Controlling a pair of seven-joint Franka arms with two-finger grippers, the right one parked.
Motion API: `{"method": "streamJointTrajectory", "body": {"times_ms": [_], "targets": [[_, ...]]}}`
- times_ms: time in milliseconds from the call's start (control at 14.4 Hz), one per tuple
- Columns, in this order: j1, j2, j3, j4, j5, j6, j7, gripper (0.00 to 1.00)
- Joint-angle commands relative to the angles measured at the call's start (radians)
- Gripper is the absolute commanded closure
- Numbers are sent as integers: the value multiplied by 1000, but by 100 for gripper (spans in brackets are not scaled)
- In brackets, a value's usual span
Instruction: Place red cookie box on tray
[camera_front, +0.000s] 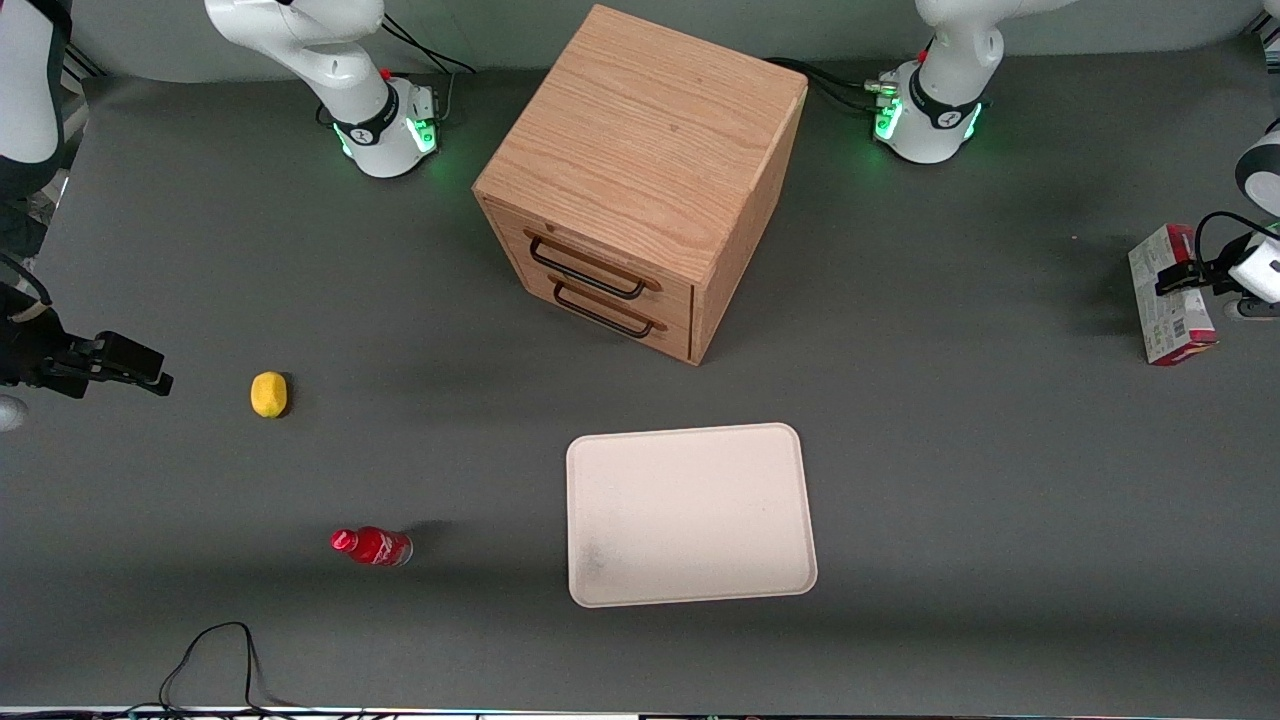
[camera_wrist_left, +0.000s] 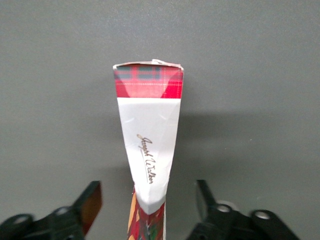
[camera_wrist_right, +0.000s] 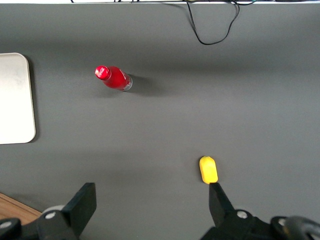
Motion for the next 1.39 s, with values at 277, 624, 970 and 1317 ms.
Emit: {"method": "streamJointTrajectory", "body": {"times_ms": [277,624,970,1317], "targets": [[-6,-3,6,-11,-31,20,76,100],[-13,-19,-70,26,-36,-32,-39,100],[-13,-55,-268,230,-20,-288,-285,100],[-14,-3,-467,426,-16,-422,-554,100]]}}
